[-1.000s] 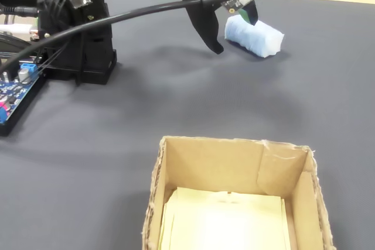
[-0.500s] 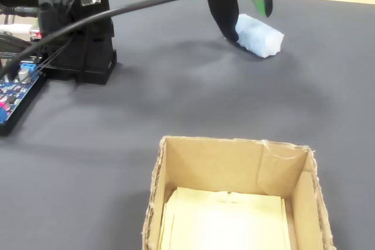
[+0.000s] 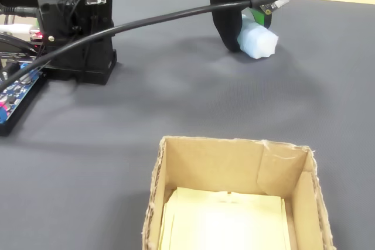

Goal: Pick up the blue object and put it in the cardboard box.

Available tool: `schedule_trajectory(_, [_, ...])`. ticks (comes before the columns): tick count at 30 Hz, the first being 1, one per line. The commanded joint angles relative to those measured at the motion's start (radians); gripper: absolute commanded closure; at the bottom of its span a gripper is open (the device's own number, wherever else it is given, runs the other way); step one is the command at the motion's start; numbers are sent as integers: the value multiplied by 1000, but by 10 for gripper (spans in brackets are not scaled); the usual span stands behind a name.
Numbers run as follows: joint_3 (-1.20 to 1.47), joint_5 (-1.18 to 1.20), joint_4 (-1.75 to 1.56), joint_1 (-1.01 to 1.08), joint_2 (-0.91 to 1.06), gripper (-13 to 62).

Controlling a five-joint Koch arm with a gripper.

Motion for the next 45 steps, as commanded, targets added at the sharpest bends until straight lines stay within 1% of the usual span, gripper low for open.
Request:
schedule_trajectory(1, [-31, 2, -71, -11, -25, 270])
schedule_trajectory(5, [-2, -84, -158, 0, 3, 419])
schedule_trajectory(9, [14, -100, -213, 9, 60, 419])
schedule_trajectory(15, [98, -124, -454, 83, 209, 420])
schedule_trajectory(24, [374, -141, -864, 316, 422, 420])
schedule_trajectory(30, [489, -160, -986, 488, 535, 421])
schedule_trajectory(36, [561, -222, -1115, 652, 600, 421])
schedule_trajectory(45, [589, -299, -1190, 867, 609, 421])
